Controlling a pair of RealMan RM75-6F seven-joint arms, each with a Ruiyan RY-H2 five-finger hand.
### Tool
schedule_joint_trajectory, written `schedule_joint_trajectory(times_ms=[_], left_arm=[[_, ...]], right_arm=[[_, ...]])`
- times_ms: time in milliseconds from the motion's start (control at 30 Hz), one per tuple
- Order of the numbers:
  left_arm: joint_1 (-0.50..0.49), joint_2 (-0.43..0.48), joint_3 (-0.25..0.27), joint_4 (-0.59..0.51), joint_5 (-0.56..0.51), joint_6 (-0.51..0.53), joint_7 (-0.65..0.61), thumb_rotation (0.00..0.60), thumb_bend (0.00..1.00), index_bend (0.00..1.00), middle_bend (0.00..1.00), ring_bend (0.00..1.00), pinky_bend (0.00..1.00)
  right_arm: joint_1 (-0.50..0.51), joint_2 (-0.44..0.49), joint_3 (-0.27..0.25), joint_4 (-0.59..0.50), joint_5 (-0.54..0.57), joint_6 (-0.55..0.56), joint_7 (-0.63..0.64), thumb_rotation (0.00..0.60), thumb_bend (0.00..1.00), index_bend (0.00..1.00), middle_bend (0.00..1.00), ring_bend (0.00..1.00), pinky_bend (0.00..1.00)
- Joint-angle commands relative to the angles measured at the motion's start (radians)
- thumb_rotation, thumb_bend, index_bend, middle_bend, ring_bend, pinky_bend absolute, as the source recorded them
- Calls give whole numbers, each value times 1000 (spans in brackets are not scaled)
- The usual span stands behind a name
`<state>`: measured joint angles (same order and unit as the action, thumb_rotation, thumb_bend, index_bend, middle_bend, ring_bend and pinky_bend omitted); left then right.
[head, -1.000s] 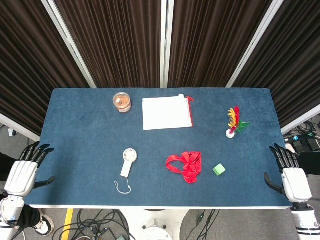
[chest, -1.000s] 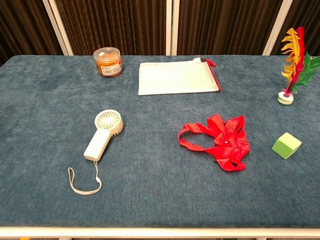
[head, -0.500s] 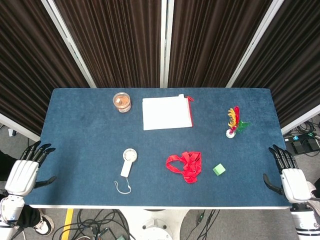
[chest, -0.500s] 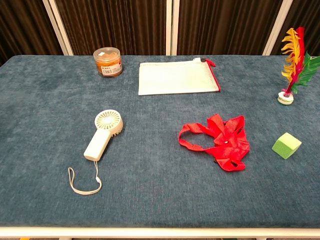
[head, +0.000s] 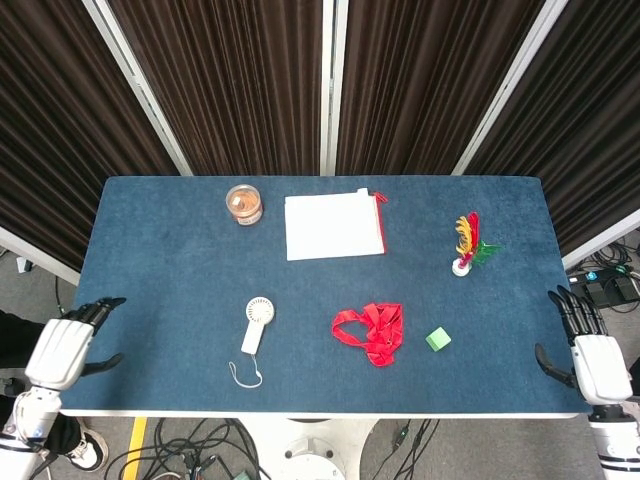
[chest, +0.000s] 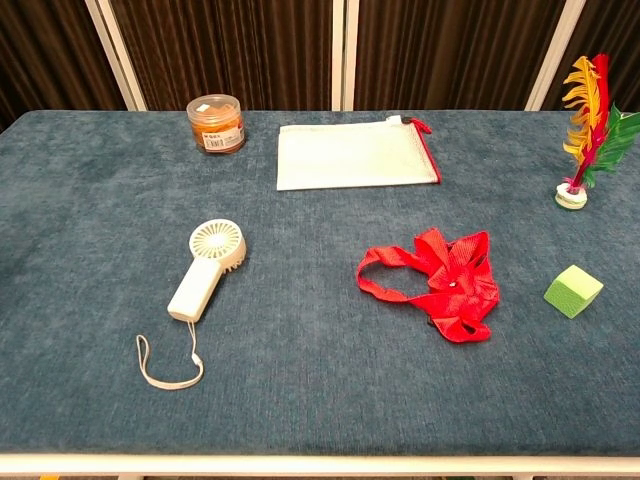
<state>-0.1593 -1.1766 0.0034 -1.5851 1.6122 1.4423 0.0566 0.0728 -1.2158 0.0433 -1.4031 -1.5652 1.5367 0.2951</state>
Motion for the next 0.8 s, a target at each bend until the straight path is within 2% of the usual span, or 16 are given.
schedule_joint_trajectory(times_ms=[33,100,200,533,800], left_arm=[[-18,-7,8,2,14,-29,21,600,256,190,728,804,884],[-29,-10,11,1,23,-43,23,600,333,190,795,851,912],[-43,-22,14,-7,41,-52,27,600,364,190,815,861,917],[-115,-85,70,-70,158,-154,94,600,372,190,820,861,917],[-158,-170,83,-86,158,-247,168,600,372,190,819,867,917]], right_arm=[[-3,0,6,0,5,7,5,600,327,0,0,0,0],[-5,3,8,-1,9,8,7,600,327,0,0,0,0],[-6,8,4,-2,10,0,5,600,327,0,0,0,0],[3,16,10,-18,17,-19,6,600,327,0,0,0,0],[6,23,15,-23,33,-34,9,600,328,0,0,0,0]])
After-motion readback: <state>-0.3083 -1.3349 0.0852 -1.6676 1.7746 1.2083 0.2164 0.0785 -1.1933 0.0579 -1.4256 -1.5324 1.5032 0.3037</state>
